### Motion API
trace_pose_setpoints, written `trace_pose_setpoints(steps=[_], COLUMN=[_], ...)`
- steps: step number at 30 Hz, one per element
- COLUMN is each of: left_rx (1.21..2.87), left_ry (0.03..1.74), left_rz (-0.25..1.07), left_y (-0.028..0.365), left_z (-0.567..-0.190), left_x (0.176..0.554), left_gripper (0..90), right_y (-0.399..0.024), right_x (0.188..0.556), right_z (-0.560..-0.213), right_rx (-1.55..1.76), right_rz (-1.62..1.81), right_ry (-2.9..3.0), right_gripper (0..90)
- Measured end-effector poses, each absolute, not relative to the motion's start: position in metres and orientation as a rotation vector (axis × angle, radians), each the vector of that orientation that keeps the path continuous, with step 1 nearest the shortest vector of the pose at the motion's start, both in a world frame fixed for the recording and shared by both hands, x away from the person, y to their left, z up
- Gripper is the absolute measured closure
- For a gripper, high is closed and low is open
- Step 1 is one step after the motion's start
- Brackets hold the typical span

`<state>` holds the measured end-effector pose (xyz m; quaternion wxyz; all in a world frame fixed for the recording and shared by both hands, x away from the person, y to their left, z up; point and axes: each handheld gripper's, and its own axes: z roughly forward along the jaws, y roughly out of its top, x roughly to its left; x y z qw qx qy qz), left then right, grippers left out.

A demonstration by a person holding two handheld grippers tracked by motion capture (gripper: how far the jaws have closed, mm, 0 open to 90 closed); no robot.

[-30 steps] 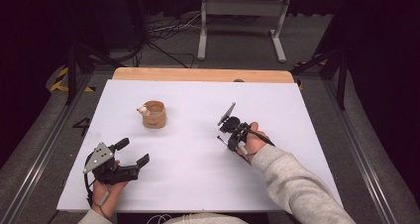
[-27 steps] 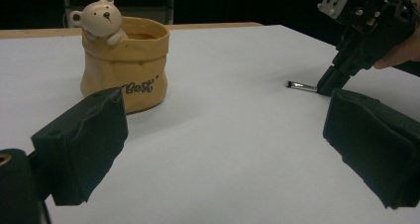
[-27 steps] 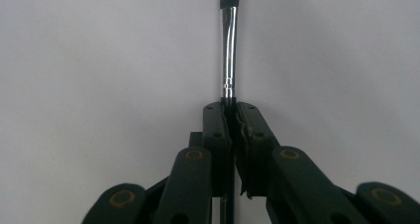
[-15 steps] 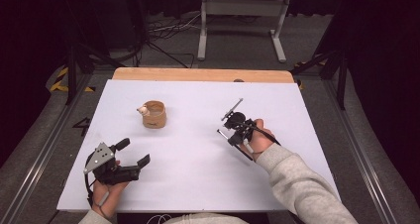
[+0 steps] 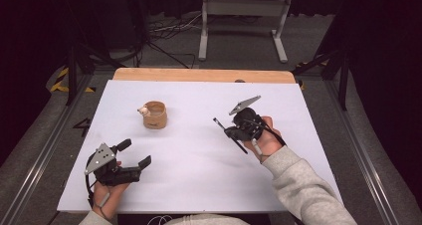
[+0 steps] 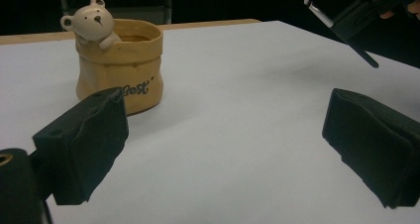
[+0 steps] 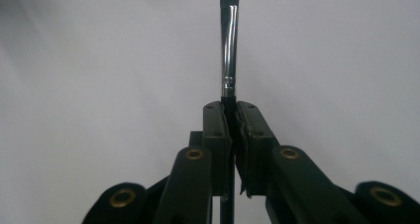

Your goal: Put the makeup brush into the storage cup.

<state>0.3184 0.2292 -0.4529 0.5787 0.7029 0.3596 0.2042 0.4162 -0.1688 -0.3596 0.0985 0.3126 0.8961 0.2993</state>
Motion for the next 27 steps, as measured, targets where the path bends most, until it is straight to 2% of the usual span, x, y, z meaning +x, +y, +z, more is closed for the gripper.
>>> trace_pose_setpoints(steps=[10,27], left_rx=[1.646,1.634], left_ry=[0.832,0.833], left_rz=[0.470,0.461], left_y=[0.229,0.228], left_z=[-0.452,-0.452], left_x=[0.318,0.318], left_gripper=[5.6,6.4], right_y=[-0.180,-0.198], right_x=[0.401,0.380], right_z=[-0.356,-0.375], right_rx=[0.804,0.607], right_rz=[1.165,1.566], right_ry=[2.534,2.296], right_gripper=[84.3,84.2])
